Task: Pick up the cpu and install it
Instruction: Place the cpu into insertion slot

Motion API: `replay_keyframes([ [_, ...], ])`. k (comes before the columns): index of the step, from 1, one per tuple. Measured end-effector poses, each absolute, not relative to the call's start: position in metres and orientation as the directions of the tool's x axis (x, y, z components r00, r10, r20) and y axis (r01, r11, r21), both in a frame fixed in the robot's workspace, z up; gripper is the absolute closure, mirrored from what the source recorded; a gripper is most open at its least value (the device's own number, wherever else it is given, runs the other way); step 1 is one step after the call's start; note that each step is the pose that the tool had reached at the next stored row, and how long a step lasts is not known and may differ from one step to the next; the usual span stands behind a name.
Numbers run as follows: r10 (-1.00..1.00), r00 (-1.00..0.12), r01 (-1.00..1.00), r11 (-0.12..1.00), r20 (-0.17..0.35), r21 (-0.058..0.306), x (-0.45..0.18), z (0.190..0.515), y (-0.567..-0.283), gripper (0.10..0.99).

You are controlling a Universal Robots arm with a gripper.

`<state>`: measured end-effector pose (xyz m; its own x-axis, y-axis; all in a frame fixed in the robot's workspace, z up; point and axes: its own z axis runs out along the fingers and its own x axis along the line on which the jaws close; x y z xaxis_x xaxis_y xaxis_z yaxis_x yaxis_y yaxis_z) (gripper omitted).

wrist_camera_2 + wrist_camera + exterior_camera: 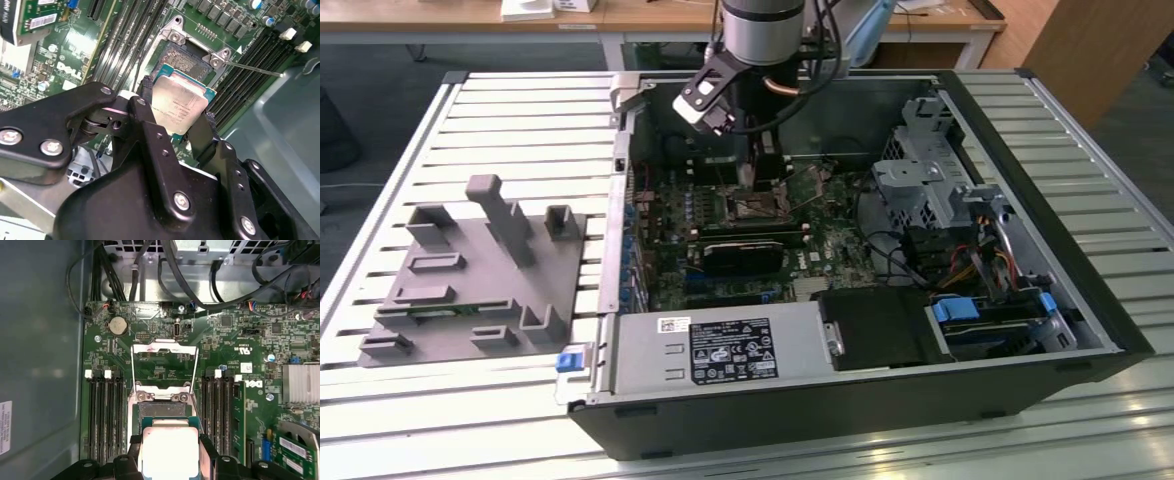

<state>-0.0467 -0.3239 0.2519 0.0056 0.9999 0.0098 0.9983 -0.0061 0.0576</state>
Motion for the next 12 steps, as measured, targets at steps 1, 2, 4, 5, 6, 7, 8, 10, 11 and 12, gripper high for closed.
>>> replay_keyframes([
  [1,1.000,0.006,0.998,-0.006,0.010,0.058,-0.0467,0.2501,-0.3238,0.553],
  [2,1.000,0.006,0.998,-0.006,0.010,0.058,-0.0467,0.2485,-0.3237,0.553],
  [4,1.000,0.006,0.998,-0.006,0.010,0.058,-0.0467,0.2460,-0.3237,0.553],
  [5,1.000,0.006,0.998,-0.006,0.010,0.058,-0.0468,0.2450,-0.3237,0.553],
  [6,1.000,0.006,0.998,-0.006,0.010,0.058,-0.0467,0.2443,-0.3237,0.553],
  [7,1.000,0.006,0.998,-0.006,0.010,0.058,-0.0467,0.2437,-0.3237,0.553],
  [8,1.000,0.006,0.998,-0.006,0.010,0.058,-0.0467,0.2433,-0.3237,0.553],
  [10,1.000,0.006,0.998,-0.006,0.010,0.058,-0.0467,0.2425,-0.3237,0.553],
  [11,1.000,0.006,0.998,-0.006,0.010,0.058,-0.0467,0.2421,-0.3237,0.553],
  [12,1.000,0.006,0.998,-0.006,0.010,0.058,-0.0467,0.2416,-0.3237,0.553],
])
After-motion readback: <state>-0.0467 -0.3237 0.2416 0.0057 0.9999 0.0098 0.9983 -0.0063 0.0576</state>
